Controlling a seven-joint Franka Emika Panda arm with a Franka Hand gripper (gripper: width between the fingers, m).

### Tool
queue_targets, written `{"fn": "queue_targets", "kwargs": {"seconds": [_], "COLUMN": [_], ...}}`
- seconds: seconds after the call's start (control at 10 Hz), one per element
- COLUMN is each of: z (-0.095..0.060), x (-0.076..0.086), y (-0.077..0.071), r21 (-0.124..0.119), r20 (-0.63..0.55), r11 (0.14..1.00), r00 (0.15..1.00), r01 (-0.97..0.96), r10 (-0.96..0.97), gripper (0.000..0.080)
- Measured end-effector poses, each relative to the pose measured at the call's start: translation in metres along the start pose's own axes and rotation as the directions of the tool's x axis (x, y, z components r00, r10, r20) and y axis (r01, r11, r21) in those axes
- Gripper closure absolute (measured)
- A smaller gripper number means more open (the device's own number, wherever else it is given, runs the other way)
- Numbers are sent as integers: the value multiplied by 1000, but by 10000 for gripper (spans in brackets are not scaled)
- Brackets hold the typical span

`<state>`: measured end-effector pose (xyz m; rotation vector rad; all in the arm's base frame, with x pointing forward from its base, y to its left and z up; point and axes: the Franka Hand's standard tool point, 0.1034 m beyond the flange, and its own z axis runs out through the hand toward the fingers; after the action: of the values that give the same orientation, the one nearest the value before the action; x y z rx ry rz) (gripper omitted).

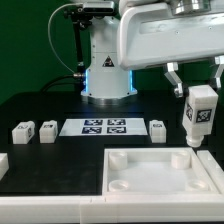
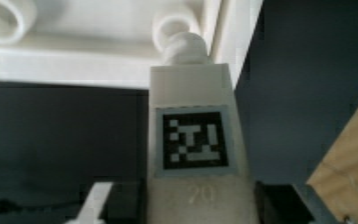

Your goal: Assemble one leg

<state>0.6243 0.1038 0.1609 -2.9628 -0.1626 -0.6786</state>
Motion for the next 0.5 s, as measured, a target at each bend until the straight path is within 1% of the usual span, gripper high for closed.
{"fn": "queue_targets", "kwargs": {"seconds": [0.1, 0.2, 0.3, 0.4, 0.5], "z": [3, 9, 16, 25, 35], "x": [-5, -1, 9, 9, 1], "y": [1, 2, 6, 7, 8], "r21": [-4, -4, -7, -8, -8], "r20": [-30, -31, -48, -62, -54], "r11": [1000, 1000, 1000, 1000, 1000], "r00": [1000, 1000, 999, 998, 998], "r01": [1, 6, 17, 16, 15], "r10": [-1, -6, -18, -16, -15], "gripper": [508, 508, 508, 508, 508]}}
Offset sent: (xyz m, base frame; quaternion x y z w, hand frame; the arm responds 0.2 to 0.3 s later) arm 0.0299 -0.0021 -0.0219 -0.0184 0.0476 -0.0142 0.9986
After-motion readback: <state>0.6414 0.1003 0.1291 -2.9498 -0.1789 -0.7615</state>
